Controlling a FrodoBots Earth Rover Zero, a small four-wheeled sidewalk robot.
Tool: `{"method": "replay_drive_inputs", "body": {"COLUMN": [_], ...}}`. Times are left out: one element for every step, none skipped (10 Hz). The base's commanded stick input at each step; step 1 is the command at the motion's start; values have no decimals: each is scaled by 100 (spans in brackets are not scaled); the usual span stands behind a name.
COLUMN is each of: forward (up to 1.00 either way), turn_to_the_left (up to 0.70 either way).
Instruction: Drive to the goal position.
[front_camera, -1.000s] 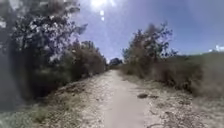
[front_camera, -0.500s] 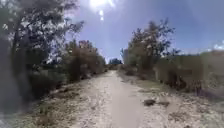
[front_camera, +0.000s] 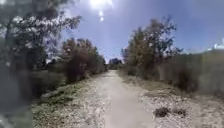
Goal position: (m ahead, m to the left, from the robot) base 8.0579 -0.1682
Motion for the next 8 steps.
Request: {"method": "replay_drive_inputs", "body": {"forward": [70, 70, 70, 70, 70, 70, 70, 70], "turn_to_the_left": [0, 0, 0, 0, 0, 0, 0, 0]}}
